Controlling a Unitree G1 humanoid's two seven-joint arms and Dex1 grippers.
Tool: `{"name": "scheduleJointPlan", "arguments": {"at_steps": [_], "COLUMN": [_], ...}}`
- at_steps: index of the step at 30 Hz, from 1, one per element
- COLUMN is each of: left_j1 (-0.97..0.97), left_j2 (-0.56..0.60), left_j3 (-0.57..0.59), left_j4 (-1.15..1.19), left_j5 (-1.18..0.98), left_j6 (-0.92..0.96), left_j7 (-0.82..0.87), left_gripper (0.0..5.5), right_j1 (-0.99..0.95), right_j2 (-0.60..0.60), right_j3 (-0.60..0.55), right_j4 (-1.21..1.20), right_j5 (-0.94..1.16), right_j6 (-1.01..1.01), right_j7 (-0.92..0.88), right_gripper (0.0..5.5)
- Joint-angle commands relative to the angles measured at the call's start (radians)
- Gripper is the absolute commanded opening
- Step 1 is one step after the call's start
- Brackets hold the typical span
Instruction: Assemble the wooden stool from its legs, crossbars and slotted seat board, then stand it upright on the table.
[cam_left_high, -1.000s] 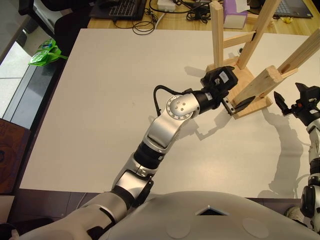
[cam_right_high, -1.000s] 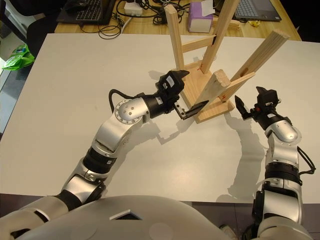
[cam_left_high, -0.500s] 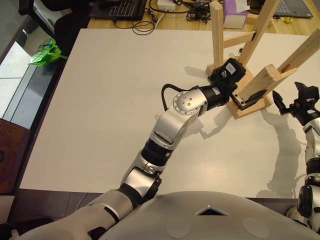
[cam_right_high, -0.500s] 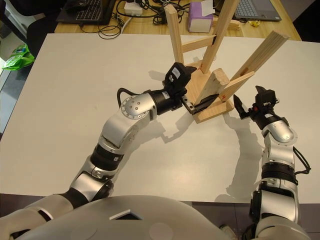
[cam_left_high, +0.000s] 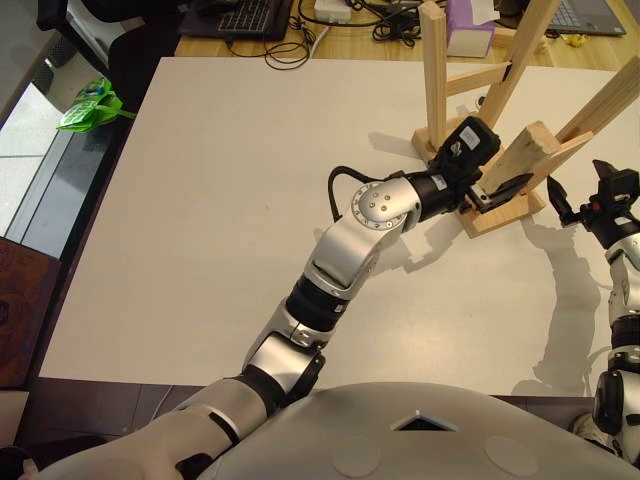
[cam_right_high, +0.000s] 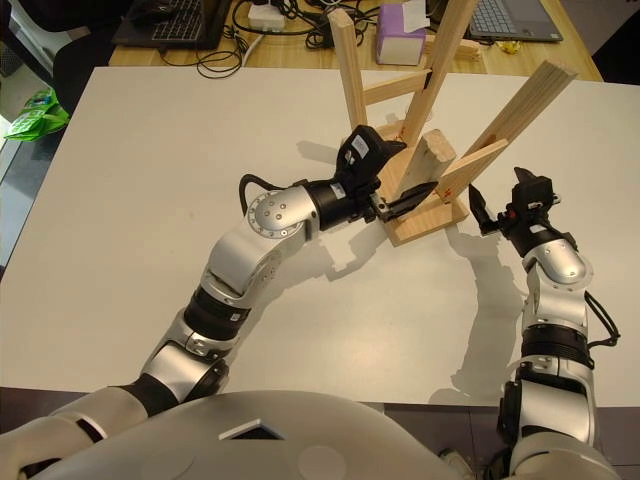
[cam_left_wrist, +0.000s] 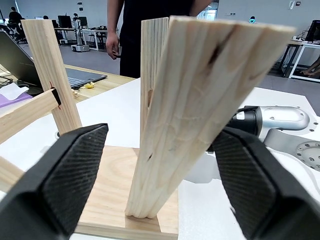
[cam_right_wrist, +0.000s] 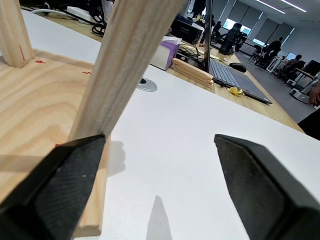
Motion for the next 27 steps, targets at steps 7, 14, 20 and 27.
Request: {"name": "scheduleJointPlan", "arguments": {"at_steps": [7,14,20,27], "left_j1": [-0.013,-0.021,-0.026,-0.022], "left_j2": [-0.009,-0.006,-0.004,-0.013], "left_j3": [-0.021,-0.017,-0.013,-0.006], "left_j4": [-0.010,0.000,0.007,0.013], "left_j5": [-0.011,-0.006,-0.006,-0.010], "left_j6": [0.010,0.005,-0.004,-0.014], "left_j7": [-0.006,-0.003,-0.003,0.005], "left_gripper": [3.73,3.73,3.73,2.82], "right_j1": [-0.020,-0.033,-0.046,-0.051], "right_j2": [0.013,0.020,0.027,0.019], "right_j3": [0.006,0.011,0.006,-0.022], "right_j4": [-0.026,-0.020,-0.021,-0.030], "right_j5": [-0.011,-0.014,-0.007,0.012], "right_j6": [0.001,0.001,0.001,0.005], "right_j7": [-0.015,-0.020,-0.021,-0.029], "right_gripper": [4.05,4.05,4.05,4.05]}}
